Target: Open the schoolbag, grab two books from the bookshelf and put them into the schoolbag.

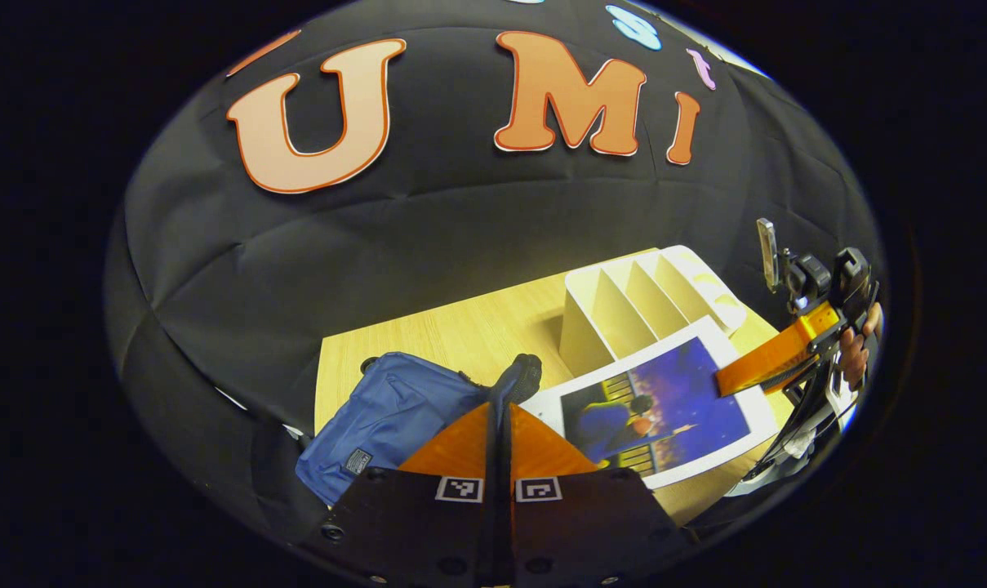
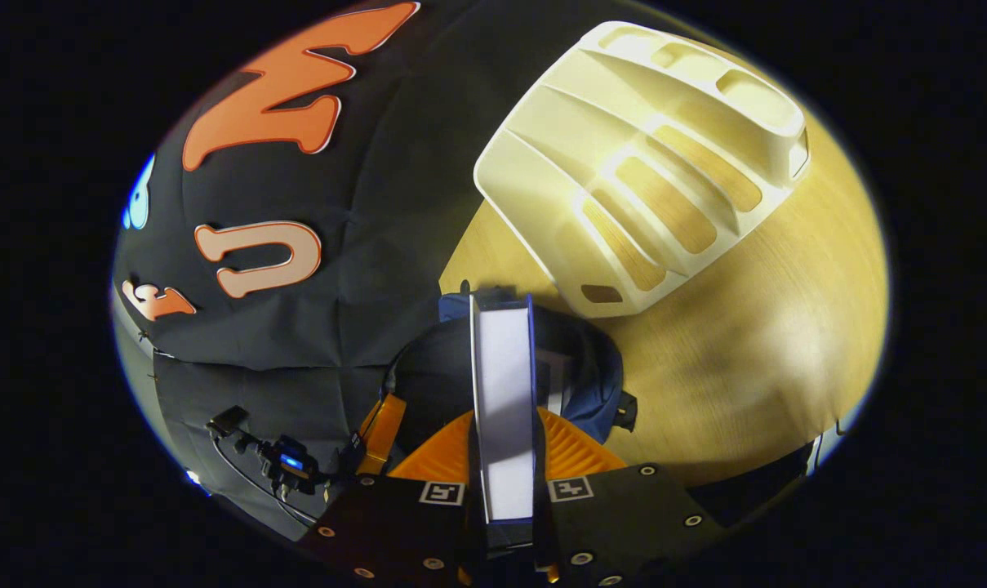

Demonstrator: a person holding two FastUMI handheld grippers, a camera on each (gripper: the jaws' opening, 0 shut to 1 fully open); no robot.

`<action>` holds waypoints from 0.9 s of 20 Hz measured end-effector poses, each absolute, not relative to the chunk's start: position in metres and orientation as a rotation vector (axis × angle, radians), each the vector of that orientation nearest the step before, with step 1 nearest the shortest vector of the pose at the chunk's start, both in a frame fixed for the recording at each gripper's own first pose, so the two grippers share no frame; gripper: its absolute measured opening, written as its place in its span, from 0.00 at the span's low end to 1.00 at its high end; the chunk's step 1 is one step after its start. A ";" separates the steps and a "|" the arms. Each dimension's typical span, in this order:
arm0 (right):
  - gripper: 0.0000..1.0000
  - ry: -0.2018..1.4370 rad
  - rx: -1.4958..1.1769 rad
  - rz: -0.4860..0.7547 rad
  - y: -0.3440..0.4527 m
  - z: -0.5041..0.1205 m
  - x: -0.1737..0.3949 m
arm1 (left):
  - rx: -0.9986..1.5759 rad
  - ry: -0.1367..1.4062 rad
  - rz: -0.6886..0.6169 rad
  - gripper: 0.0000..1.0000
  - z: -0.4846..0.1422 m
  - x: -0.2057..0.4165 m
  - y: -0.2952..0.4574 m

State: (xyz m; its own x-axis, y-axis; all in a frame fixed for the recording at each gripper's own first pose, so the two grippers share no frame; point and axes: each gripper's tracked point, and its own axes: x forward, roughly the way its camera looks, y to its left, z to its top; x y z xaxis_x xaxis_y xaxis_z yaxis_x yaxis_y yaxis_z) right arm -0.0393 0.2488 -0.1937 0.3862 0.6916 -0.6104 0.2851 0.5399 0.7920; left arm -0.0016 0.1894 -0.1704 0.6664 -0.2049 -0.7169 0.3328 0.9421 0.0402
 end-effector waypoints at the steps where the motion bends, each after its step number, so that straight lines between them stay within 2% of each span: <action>1: 0.22 1.200 1.020 0.326 0.258 -0.198 -0.040 | 0.173 0.783 -0.309 0.00 -0.169 -0.002 0.188; 4: 0.22 1.224 0.972 0.306 0.285 -0.219 -0.044 | 0.176 0.777 -0.311 0.00 -0.167 -0.002 0.187; 8: 0.22 1.163 1.040 0.263 0.314 -0.231 -0.029 | 0.170 0.763 -0.307 0.00 -0.164 -0.005 0.191; 18: 0.22 1.118 0.984 0.301 0.376 -0.262 -0.018 | 0.163 0.752 -0.336 0.00 -0.159 -0.008 0.182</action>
State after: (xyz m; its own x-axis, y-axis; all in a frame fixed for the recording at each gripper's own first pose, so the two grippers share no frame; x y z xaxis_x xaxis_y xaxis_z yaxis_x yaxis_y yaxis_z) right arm -0.0176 0.3760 -0.2621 0.4495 0.6494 -0.6134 0.2542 0.5653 0.7847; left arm -0.0084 0.1816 -0.1595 0.6805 -0.2404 -0.6922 0.3557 0.9343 0.0252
